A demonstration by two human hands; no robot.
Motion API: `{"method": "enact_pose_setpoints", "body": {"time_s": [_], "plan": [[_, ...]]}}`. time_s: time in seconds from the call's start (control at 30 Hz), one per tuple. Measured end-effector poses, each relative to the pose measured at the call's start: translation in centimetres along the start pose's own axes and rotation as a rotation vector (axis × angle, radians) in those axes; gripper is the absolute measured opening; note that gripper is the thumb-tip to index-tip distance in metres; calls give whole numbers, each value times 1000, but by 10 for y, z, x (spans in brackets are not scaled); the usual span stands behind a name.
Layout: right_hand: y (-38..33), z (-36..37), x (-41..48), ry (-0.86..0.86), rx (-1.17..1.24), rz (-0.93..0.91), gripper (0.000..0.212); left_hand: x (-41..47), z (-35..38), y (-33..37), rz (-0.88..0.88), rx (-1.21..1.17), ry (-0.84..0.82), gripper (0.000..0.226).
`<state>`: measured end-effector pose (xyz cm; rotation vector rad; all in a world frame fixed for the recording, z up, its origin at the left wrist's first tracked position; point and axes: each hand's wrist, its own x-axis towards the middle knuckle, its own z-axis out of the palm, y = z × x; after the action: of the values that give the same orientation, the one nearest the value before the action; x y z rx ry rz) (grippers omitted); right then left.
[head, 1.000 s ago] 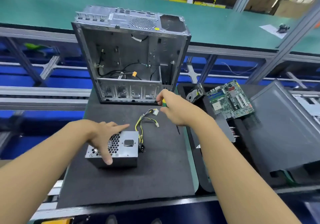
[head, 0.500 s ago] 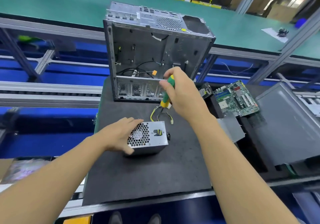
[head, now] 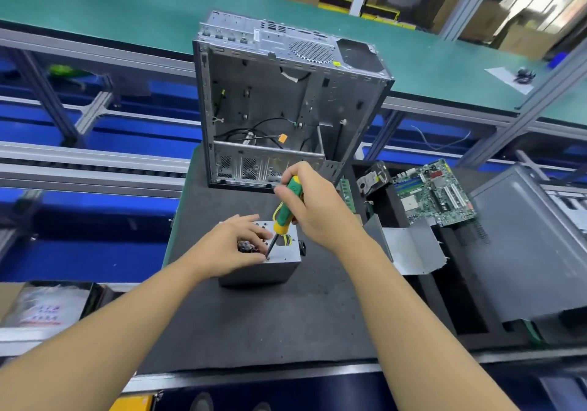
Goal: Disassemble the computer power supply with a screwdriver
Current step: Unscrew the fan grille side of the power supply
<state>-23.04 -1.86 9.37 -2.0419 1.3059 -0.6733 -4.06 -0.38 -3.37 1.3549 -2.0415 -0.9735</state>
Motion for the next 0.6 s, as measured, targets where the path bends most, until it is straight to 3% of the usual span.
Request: {"method": "enact_pose_setpoints", "body": {"time_s": [0.2, 0.47, 0.6], "plan": [[6, -3, 0, -1, 11, -21, 11, 4, 2, -1, 1, 64, 19, 23], [11, -6, -1, -14, 12, -73, 10, 7, 5, 1, 23, 106, 35, 7], [9, -4, -3, -30, 10, -126, 10, 7, 3, 4, 20, 74, 22, 9]]}}
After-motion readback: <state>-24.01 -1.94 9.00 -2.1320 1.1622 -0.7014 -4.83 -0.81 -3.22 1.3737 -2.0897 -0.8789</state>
